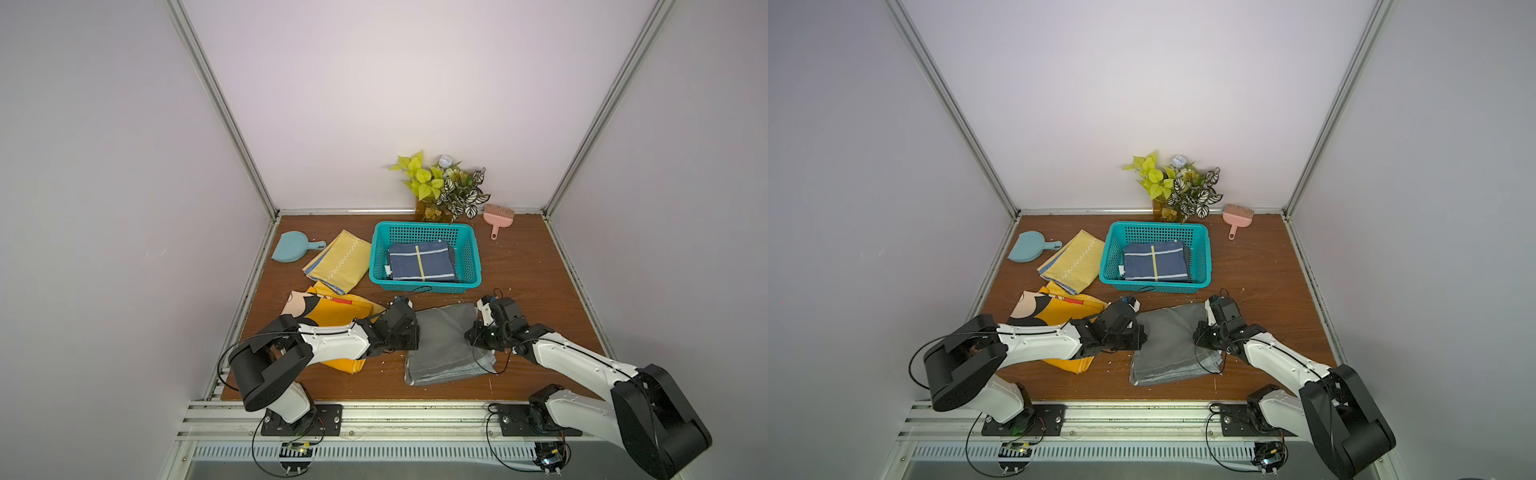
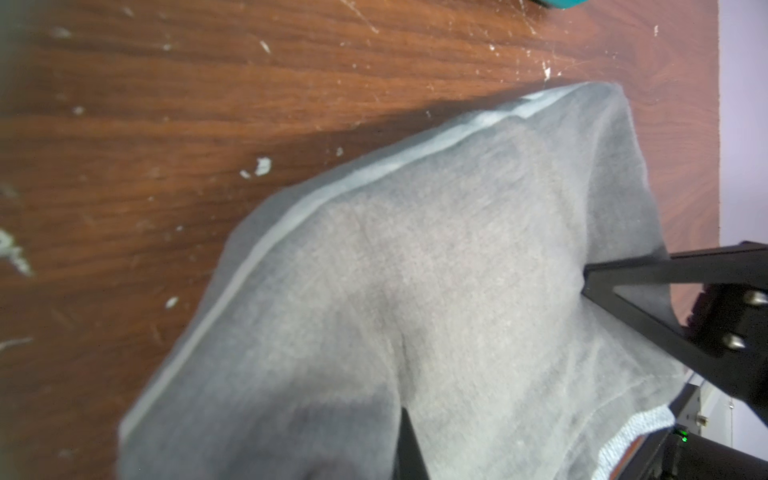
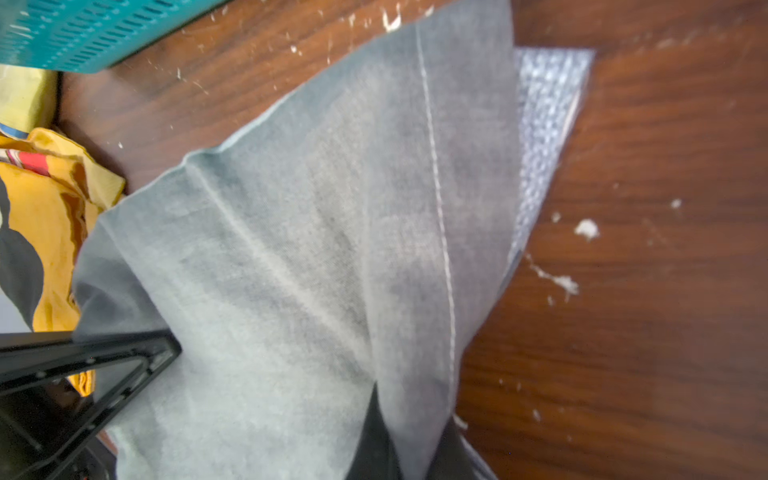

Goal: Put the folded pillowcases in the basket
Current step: Place the pillowcase in the basket.

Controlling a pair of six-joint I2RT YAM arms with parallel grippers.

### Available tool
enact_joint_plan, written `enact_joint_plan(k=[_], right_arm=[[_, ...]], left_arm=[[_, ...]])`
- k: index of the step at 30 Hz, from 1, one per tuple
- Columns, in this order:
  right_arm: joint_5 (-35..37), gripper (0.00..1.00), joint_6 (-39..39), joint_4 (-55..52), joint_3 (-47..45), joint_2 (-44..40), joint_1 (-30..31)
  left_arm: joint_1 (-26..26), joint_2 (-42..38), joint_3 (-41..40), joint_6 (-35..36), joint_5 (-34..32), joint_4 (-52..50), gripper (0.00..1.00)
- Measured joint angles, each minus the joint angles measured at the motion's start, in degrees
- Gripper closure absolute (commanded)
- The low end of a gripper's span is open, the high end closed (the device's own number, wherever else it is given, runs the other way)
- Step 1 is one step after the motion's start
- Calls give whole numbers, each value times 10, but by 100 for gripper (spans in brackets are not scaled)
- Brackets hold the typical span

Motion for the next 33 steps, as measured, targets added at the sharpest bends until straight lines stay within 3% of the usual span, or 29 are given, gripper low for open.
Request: enact_joint_plan(k=[10,18,23,27,33], right_arm=[[0,100,1,-117,126,-54,56],[-20,99,-8,-156,231,-51,73],[-17,98,-31,-175,326,-13,72],[-14,98,-57,-177,420,49,62],[-9,99,-89,-146,525,166,17]], left_arm=[[-35,-77,129,21,-26,-114,100],[-42,-85,217,43,-31,-176,98],[-42,-85,293,76,-77,-225,100],[-13,-83,338,109,-97,-233,100],[94,-30,377,165,-105,-228,100]])
